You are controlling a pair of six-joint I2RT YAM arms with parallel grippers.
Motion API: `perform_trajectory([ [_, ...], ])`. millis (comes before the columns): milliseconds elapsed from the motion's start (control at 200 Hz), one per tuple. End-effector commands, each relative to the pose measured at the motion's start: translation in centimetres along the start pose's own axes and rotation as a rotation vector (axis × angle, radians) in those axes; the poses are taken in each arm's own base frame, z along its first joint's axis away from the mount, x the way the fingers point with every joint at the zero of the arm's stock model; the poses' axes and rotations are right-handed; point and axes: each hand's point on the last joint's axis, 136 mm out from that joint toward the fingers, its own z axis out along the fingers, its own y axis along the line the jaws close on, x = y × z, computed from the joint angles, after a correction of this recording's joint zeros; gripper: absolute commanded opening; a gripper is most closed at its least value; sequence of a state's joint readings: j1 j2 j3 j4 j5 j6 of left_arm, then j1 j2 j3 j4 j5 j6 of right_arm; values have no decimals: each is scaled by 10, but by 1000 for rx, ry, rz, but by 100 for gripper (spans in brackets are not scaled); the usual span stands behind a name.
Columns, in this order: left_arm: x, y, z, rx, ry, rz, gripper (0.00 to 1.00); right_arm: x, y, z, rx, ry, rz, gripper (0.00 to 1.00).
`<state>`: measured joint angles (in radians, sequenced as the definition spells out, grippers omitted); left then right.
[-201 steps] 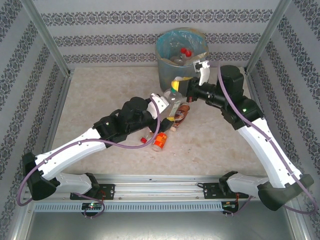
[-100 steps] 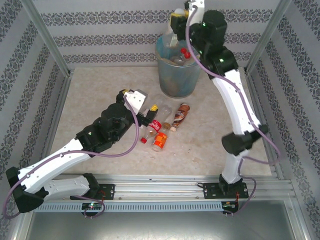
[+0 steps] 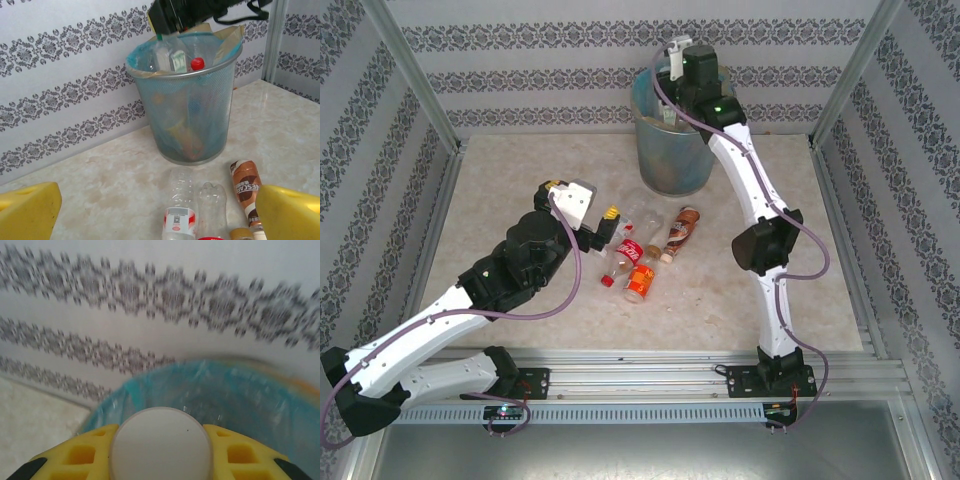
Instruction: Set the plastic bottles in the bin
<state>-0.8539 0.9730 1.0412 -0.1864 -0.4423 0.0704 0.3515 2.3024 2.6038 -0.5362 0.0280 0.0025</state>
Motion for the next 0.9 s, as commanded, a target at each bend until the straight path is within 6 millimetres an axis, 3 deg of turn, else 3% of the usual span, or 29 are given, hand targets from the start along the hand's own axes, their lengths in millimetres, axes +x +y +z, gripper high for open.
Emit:
perform_trajectory([
  [0, 4, 6, -2, -13, 11, -17, 100, 4, 9, -1, -32, 14, -16, 4],
  [175, 8, 4, -1, -5, 25, -21, 100, 60, 4, 30, -29, 150, -41, 5],
  [350, 10, 7, -3, -16, 29, -24, 100, 99, -1, 50, -20, 229, -71, 7],
  [654, 17, 6, 1, -14, 42, -25, 100, 137, -18, 73, 11, 297, -136, 8],
  [769, 17, 5, 3, -10, 45, -32, 100, 135, -25, 76, 15, 283, -73, 9],
  [894, 17, 5, 5, -7, 41, -33, 100, 95, -18, 70, -19, 168, -11, 9],
])
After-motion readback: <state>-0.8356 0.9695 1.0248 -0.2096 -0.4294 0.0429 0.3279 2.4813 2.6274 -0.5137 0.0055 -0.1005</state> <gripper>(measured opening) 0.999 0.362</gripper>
